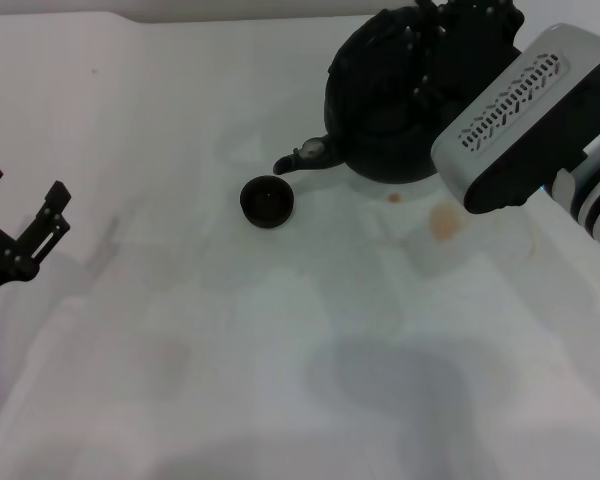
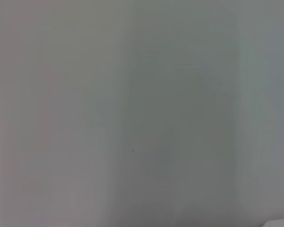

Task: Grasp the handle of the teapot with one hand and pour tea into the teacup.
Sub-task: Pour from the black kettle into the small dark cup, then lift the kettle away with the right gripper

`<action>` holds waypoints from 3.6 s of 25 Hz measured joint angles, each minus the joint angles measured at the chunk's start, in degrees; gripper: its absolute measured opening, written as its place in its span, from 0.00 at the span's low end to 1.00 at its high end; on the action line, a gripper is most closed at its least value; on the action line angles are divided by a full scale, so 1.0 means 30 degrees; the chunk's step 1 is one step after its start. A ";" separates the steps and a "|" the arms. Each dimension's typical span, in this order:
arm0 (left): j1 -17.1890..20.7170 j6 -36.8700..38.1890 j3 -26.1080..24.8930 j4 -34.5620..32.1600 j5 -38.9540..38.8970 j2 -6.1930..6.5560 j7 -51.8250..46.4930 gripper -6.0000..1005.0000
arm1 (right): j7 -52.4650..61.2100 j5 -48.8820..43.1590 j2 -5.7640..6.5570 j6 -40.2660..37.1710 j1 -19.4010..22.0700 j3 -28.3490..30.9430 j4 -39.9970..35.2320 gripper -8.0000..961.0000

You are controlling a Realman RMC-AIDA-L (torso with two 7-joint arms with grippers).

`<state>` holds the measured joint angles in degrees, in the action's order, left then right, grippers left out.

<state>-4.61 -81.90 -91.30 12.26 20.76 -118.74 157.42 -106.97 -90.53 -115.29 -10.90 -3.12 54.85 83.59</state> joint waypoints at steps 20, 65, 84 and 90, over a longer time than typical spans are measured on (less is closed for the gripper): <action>-0.0269 0.0321 -0.0005 -0.0015 -0.0008 0.0000 -0.0002 0.81 | -0.1382 0.0146 -0.0056 -0.2427 -0.0286 -0.1494 -0.0238 0.12; -0.0515 0.0753 -0.0034 0.0104 -0.0006 0.0057 -0.0001 0.81 | -0.2945 0.0234 -0.0065 -0.6202 -0.1006 -0.3914 -0.0792 0.12; -0.0706 0.0787 -0.0064 0.0015 -0.0026 0.0057 -0.0002 0.81 | -0.2954 0.0292 -0.0066 -0.6280 -0.1231 -0.3836 -0.0977 0.11; -0.0719 0.0974 -0.0065 0.0101 -0.0037 0.0057 -0.0001 0.81 | -0.2892 0.0295 -0.0065 -0.6185 -0.1253 -0.3760 -0.0999 0.11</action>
<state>-6.77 -78.98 -91.50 12.56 20.65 -118.57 157.41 -115.65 -89.64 -115.49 -29.45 -6.88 43.57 80.59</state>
